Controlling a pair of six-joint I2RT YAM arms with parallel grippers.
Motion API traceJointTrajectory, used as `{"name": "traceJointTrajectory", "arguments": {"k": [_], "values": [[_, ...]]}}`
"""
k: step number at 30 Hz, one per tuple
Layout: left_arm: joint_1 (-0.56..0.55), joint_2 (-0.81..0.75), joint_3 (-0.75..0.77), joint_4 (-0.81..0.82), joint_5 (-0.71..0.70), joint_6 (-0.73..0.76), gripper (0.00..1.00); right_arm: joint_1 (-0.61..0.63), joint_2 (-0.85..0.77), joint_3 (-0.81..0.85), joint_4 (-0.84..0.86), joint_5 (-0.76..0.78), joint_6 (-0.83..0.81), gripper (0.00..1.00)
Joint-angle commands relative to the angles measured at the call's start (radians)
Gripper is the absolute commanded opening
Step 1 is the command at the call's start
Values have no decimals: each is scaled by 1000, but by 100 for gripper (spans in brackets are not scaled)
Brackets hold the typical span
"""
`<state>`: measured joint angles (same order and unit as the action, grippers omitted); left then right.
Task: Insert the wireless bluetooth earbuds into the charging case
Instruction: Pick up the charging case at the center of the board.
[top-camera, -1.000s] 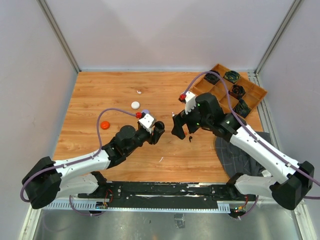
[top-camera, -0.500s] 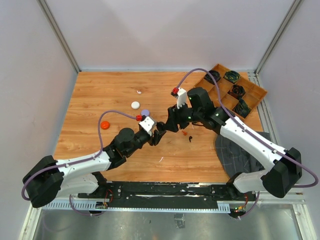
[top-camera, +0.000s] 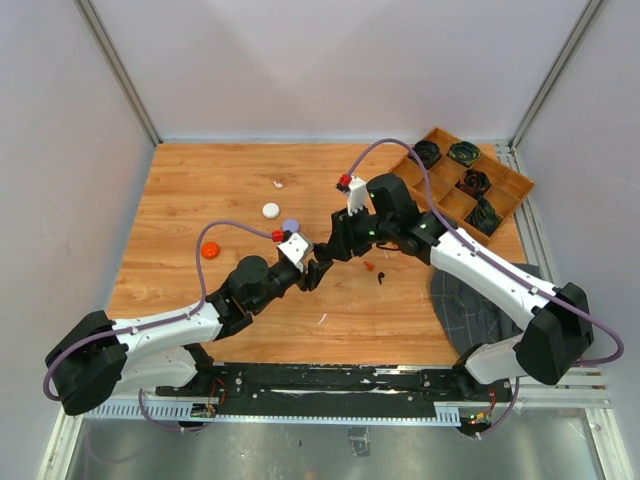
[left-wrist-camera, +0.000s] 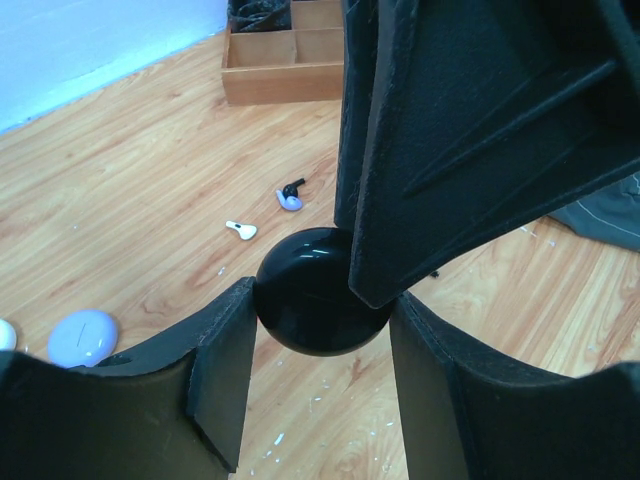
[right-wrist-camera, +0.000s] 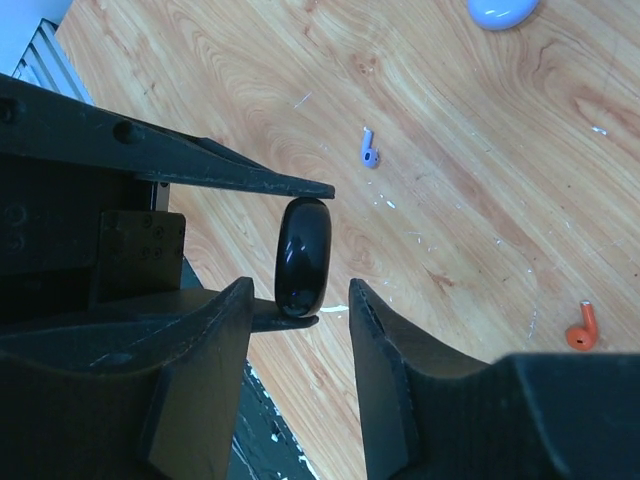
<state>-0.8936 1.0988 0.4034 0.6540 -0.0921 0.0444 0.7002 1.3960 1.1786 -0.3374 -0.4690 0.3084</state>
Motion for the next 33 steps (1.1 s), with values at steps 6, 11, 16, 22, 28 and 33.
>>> {"name": "traceJointTrajectory", "arguments": {"k": [6,11,16,22,28,33], "values": [[-11,-5,11,47,-10,-7,34,28,45,18,19,1,6,38],[-11,-4,14,39,-22,-14,40,30,55,42,-3,3,-30,14],[-11,-34,20,-25,-6,-18,54,30,39,62,-27,11,-93,1],[-7,-114,25,-101,70,8,75,29,36,120,-123,32,-219,1],[134,-175,-4,-104,327,-55,77,28,19,160,-189,25,-322,1],[246,-201,-37,-59,526,-108,77,29,13,191,-236,-25,-412,1]]}}
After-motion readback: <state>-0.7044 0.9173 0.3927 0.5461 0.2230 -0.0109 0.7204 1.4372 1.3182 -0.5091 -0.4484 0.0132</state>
